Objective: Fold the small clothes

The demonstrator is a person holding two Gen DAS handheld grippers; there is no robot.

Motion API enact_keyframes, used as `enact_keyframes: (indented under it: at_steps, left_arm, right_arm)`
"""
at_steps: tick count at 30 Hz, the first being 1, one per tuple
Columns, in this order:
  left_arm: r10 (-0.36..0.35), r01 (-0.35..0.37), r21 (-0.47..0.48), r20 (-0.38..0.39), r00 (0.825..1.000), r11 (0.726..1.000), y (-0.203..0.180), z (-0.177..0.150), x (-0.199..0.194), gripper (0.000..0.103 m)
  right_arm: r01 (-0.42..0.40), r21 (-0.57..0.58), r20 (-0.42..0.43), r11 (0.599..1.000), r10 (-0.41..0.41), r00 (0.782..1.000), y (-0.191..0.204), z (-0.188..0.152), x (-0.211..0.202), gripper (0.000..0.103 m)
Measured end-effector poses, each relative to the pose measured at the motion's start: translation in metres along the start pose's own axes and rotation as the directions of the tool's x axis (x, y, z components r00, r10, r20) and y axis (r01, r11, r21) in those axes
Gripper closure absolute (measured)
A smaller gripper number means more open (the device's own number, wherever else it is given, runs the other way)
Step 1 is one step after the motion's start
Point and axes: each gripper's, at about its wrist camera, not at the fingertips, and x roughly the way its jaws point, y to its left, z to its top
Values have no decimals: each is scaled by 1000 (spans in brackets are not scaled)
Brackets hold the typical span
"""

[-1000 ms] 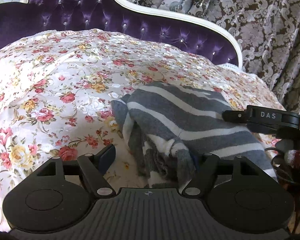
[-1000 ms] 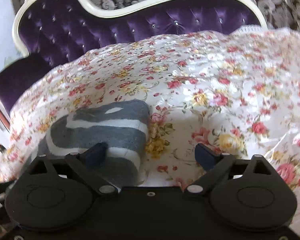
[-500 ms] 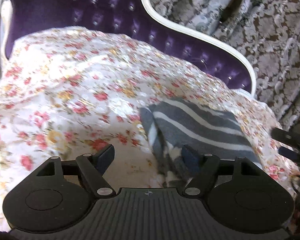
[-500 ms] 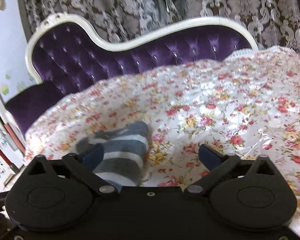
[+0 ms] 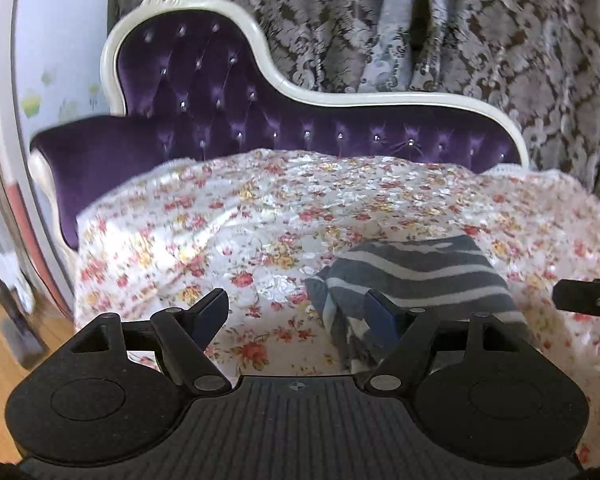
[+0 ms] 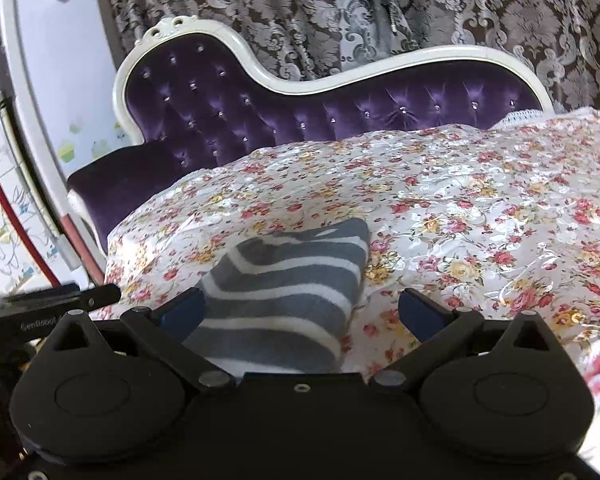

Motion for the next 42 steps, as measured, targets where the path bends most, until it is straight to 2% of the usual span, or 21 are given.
enact_keyframes:
  at_steps: [4, 7, 12, 18, 28, 42]
  left_arm:
    - [-29, 29, 6, -50, 998, 1000, -10, 1, -6, 29]
    - [-68, 66, -27, -95, 993, 997, -10, -2, -6, 29]
    - [-73, 68, -34, -168, 983, 997, -10, -11, 0, 29]
    - [-76, 69, -36, -241, 968, 997, -13, -24, 2, 29]
    - [-52, 41, -44, -291, 955, 998, -13, -36, 4, 29]
    - [-38, 23, -54, -299, 953, 998, -10, -41, 2, 29]
  right_arm:
    - [-17, -14, -25, 1000, 17, 1000, 4, -6, -10, 0]
    - [5, -37, -50, 999, -7, 999, 11, -12, -15, 0]
    - [43, -64, -81, 997, -48, 996, 24, -22, -21, 1]
    - [46, -35, -136, 998, -50, 989, 25, -27, -16, 1]
    - [72, 12, -145, 997, -69, 987, 18, -32, -17, 1]
    - [78, 14, -167, 997, -75, 983, 19, -35, -16, 1]
